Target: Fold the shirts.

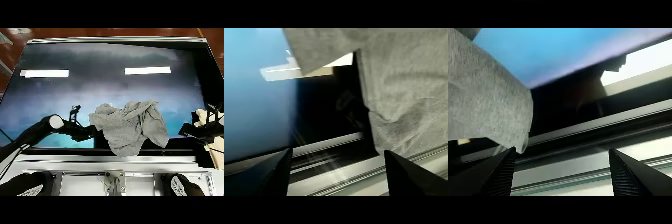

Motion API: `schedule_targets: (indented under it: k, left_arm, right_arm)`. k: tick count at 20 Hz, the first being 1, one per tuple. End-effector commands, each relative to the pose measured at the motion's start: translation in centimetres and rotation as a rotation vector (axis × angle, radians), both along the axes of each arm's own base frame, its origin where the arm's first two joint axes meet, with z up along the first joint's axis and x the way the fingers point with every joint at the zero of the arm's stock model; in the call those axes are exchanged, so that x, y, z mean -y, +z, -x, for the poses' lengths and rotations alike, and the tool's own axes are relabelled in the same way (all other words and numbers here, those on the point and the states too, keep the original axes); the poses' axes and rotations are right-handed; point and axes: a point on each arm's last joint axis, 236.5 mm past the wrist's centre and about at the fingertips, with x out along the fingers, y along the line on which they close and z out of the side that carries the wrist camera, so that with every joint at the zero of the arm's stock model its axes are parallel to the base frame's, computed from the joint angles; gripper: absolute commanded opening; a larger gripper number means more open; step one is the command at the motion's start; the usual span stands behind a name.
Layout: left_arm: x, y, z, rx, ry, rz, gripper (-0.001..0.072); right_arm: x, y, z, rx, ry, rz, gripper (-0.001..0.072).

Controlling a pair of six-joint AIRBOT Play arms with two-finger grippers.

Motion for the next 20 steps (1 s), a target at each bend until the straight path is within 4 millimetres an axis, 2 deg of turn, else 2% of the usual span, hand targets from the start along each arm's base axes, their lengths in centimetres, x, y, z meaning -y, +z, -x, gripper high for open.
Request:
schedule_targets:
  k: [1, 3, 8, 13, 14, 15, 16, 17, 18, 20]
  left_arm:
    - [3.4, -2.7, 0.6, -0.015, 0.062, 0.039, 0.0668]
    - [4.3, -3.7, 0.5, -0.028, 0.082, 0.057, 0.0667]
    - [8.0, -2.4, -1.5, 0.01, 0.07, 0.169, 0.0655]
    - [10.0, -3.5, -1.6, -0.045, 0.042, 0.175, 0.065]
    - [10.1, -3.5, -1.6, -0.049, 0.034, 0.175, 0.0595]
    - [10.1, -3.4, -1.8, -0.032, 0.02, 0.177, 0.035]
    - [10.3, -3.1, -1.6, -0.012, -0.021, 0.183, 0.0194]
    - [10.6, -2.7, -1.2, -0.013, -0.056, 0.193, 0.0105]
    - [10.9, -2.3, -0.6, -0.012, -0.105, 0.206, 0.0031]
    - [11.1, -1.6, 0.4, -0.022, -0.158, 0.225, 0.003]
  right_arm:
    - [-2.0, -0.7, 0.6, 0.023, -0.03, -0.115, 0.069]
    - [-2.4, -0.6, 0.9, 0.012, -0.027, -0.13, 0.069]
    - [-2.9, -0.7, 2.4, -0.052, -0.01, -0.151, 0.069]
    - [-3.0, -0.6, 2.7, -0.064, -0.016, -0.157, 0.069]
    - [-3.0, -0.6, 2.7, -0.063, -0.017, -0.156, 0.069]
    - [-3.0, -0.7, 2.6, -0.062, -0.017, -0.154, 0.069]
    - [-2.8, -0.8, 2.7, -0.063, -0.017, -0.146, 0.069]
    - [-2.8, -1.2, 3.0, -0.073, -0.017, -0.145, 0.069]
    - [-3.1, -1.9, 3.5, -0.088, -0.02, -0.151, 0.069]
    - [-4.2, -3.9, 4.2, -0.101, -0.043, -0.188, 0.069]
